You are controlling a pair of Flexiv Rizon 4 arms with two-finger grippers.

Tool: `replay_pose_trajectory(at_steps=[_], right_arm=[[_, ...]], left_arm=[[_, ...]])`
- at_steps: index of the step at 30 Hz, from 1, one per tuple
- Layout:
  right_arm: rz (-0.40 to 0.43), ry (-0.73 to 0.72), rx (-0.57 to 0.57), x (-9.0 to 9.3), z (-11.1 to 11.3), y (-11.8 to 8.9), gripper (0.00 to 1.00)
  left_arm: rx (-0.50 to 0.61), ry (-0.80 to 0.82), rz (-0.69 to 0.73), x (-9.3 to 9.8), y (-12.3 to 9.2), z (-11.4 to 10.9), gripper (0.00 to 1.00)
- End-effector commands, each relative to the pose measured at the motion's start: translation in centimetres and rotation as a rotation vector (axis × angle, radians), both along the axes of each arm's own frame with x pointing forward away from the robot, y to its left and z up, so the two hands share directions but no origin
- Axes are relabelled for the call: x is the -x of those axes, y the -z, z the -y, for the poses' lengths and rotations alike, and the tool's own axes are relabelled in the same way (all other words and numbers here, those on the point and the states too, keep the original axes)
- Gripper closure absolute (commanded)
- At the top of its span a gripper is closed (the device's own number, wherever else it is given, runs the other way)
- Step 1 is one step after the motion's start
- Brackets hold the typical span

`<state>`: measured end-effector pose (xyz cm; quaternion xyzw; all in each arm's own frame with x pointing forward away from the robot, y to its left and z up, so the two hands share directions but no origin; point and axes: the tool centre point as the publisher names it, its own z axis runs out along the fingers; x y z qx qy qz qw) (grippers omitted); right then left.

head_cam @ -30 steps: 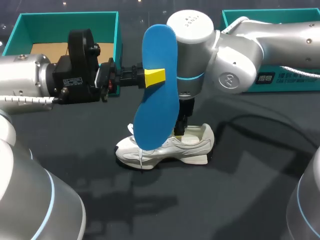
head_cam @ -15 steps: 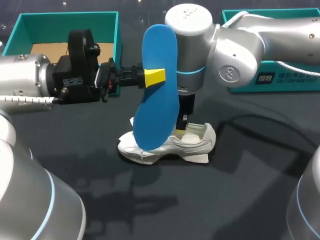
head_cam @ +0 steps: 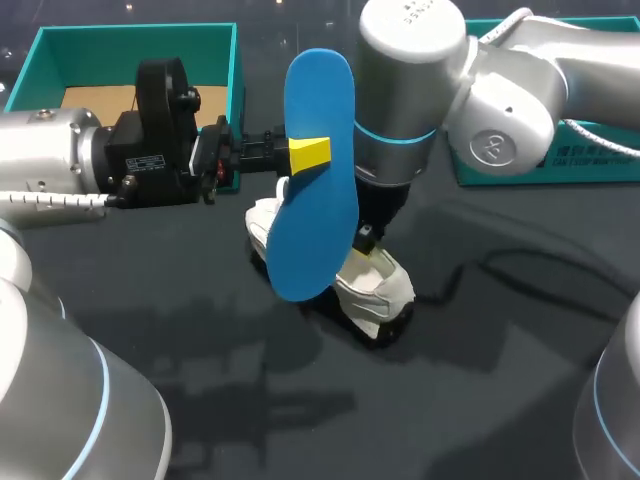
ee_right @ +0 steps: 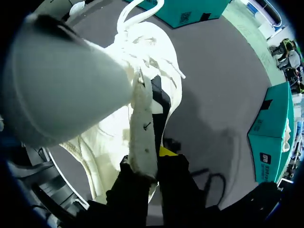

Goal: Take the shoe out of the shoebox, open the shoe tongue, remove and reinsert the insole, then place the shoe into the shoebox

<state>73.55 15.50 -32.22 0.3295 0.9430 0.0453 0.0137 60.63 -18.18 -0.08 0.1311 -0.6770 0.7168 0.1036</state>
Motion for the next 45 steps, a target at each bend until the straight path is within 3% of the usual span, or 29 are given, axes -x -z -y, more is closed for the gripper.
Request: replay_pose_trajectory(at_steps=[1, 14, 24, 33, 45], right_arm=[[0.031, 0.103, -0.033, 0.6, 0.5, -0.3, 1.00], [0.031, 0.103, -0.033, 0.6, 0.5, -0.3, 1.00], [0.010, 0.431, -0.007, 2.6, -0.6, 0.3, 1.00], [0.037, 0.540, -0.044, 3.4, -0.8, 0.0, 1.00], [-0.040, 0.704, -0.072, 4.2, -0.5, 1.0, 1.00]], left_arm=[[0.003, -0.004, 0.000, 0.1, 0.1, 0.2, 1.00], [0.003, -0.004, 0.000, 0.1, 0.1, 0.2, 1.00], [0.003, -0.004, 0.000, 0.1, 0.1, 0.2, 1.00], [0.003, -0.004, 0.000, 0.1, 0.1, 0.2, 1.00], [0.003, -0.004, 0.000, 0.1, 0.1, 0.2, 1.00]])
